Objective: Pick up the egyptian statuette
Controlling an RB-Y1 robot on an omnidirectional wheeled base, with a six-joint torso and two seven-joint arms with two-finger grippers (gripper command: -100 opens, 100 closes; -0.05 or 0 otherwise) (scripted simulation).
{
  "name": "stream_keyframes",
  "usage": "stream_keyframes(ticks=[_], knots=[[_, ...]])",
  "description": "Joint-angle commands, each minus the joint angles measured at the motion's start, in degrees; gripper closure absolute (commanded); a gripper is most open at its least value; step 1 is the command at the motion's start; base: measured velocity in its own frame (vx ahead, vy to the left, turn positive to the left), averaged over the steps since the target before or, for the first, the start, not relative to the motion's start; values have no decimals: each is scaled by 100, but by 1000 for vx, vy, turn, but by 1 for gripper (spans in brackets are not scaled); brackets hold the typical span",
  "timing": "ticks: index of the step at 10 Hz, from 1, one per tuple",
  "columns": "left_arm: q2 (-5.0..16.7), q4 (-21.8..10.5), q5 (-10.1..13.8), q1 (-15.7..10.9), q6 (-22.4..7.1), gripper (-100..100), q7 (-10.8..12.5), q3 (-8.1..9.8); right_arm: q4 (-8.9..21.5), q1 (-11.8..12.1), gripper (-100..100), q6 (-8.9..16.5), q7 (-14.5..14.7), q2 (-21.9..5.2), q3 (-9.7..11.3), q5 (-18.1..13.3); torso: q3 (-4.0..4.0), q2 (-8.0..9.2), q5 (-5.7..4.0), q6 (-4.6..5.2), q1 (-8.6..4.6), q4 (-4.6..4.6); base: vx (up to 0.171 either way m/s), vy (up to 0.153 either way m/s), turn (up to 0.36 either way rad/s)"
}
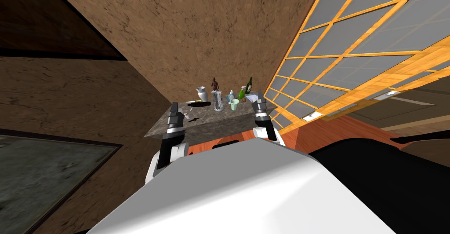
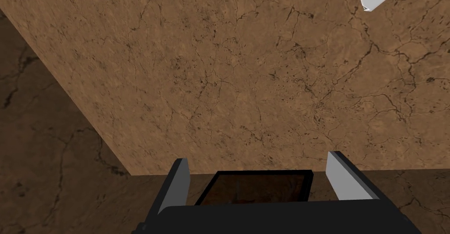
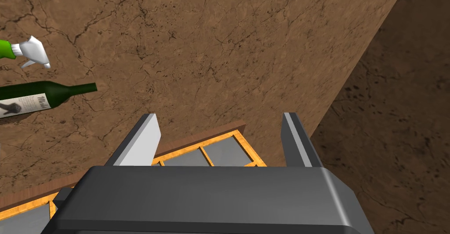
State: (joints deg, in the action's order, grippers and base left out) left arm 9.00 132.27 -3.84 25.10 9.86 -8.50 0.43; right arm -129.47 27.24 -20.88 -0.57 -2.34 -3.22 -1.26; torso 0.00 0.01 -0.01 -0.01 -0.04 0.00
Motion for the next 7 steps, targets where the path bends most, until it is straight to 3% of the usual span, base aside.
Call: stream_keyframes(ticks=[1,4,7], knots=[[160,-114,31,-142,-286,-100,-2,65,0,0,0,0,0,0,0,0,0,0,0,0,0,0,-9,-16,-61],[288,-221,55,-286,-664,-100,-9,121,0,0,0,0,0,0,0,0,1,1,0,2,-2,0,-9,-17,-50],[525,-449,107,-592,-1169,-100,-24,243,0,0,0,0,0,0,0,0,1,1,0,0,0,0,-8,-17,-70]])
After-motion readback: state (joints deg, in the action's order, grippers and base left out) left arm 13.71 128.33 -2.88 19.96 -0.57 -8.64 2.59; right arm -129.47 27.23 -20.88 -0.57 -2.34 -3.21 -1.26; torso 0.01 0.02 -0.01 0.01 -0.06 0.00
